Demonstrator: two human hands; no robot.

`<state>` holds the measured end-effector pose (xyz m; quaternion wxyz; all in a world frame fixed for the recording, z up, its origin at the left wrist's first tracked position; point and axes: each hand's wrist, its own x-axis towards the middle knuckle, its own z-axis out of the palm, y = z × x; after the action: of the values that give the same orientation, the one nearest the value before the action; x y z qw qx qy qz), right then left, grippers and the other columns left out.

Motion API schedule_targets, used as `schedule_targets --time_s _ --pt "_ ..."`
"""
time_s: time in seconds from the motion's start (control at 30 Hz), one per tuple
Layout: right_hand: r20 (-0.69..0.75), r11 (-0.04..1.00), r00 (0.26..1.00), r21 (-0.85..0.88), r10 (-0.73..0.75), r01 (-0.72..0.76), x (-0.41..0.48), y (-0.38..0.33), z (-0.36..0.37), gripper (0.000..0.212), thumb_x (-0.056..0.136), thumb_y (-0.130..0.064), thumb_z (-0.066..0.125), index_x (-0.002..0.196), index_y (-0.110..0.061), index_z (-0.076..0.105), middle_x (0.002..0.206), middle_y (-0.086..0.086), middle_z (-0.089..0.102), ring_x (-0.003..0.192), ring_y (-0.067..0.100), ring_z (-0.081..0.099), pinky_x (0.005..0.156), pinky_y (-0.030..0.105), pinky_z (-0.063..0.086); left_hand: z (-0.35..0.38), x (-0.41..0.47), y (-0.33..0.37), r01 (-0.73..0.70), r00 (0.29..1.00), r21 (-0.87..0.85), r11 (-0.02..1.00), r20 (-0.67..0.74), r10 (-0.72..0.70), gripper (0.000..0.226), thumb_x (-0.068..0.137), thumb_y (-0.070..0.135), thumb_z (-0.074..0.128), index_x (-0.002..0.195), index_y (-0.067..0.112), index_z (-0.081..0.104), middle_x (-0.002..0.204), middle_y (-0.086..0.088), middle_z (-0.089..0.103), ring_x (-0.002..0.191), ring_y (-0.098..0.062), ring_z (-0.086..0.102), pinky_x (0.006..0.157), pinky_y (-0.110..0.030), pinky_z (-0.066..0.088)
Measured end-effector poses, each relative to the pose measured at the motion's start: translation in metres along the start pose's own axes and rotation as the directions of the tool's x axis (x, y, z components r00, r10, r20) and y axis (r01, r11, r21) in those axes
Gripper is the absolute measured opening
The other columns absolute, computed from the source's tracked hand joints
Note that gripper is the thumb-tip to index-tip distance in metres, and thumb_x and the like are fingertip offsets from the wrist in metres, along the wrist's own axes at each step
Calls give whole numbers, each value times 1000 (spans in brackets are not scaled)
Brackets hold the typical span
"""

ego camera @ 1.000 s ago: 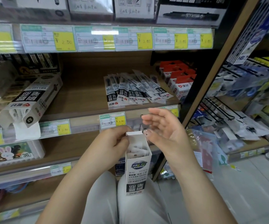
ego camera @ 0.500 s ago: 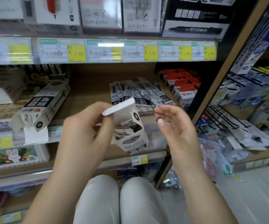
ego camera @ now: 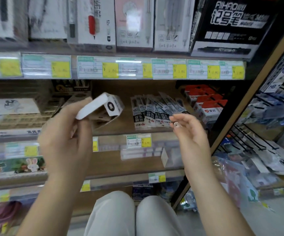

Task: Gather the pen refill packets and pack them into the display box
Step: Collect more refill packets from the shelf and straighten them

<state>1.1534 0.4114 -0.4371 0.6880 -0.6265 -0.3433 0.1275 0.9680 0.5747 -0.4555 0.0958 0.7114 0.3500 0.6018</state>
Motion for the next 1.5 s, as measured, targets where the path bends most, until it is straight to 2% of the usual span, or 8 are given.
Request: schedule_targets --time_s 0.1,0.3,0.53,0.7,0.97,1.17,1.3,1.5 --pt "-16 999 1000 -49 19 -20 3 7 2 20 91 -9 53 99 -26 61 100 -17 63 96 -7 58 84 10 45 2 -13 49 -228 968 -80 970 88 235 31 89 -3 41 112 -6 62 111 -5 60 98 -18 57 88 -10 39" --pt "65 975 991 -198 113 -99 7 27 3 24 90 -8 53 106 -26 57 105 -17 59 93 -14 55 78 8 43 31 -21 -5 -115 961 13 993 254 108 37 83 -14 48 115 0 61 118 -9 62 113 -19 53 97 -23 38" --pt "57 890 996 -454 75 -41 46 28 4 30 89 -10 56 118 -19 53 114 -8 57 105 9 55 94 28 45 50 -17 -13 -15 890 139 990 454 -50 38 82 -10 52 115 5 64 125 -16 59 117 -34 52 99 -42 40" --pt "163 708 986 -699 26 97 93 29 17 50 88 -26 60 134 -15 45 134 4 52 122 21 49 95 25 38 60 -10 -1 50 828 131 990 548 -115 53 81 -9 48 128 12 55 140 -17 43 118 -38 48 98 -49 42" --pt "363 396 878 -890 313 227 126 56 51 75 82 -58 55 144 -24 31 150 4 35 136 27 34 108 41 35 58 -22 13 28 845 65 997 531 -59 62 74 -12 47 133 9 41 141 -14 37 135 -29 31 105 -50 36" --pt "306 266 899 -937 314 226 124 54 59 47 87 -24 56 132 -14 46 124 10 58 111 30 55 84 36 52 52 -22 18 52 884 -16 999 466 -38 54 77 -10 48 128 11 47 137 -7 43 132 -19 35 102 -45 40" --pt "280 140 926 -958 255 251 121 45 62 46 83 8 46 128 -5 47 111 16 62 100 33 60 66 35 47 50 -25 22 67 891 -43 997 452 -40 54 76 -12 47 125 11 52 135 -7 45 129 -20 38 100 -46 41" --pt "222 196 966 -961 136 194 125 37 47 39 84 12 40 116 -4 56 105 17 65 95 35 62 66 36 45 46 -32 22 72 891 -27 997 451 -52 52 76 -11 48 122 11 55 134 -3 48 128 -13 37 102 -28 33"
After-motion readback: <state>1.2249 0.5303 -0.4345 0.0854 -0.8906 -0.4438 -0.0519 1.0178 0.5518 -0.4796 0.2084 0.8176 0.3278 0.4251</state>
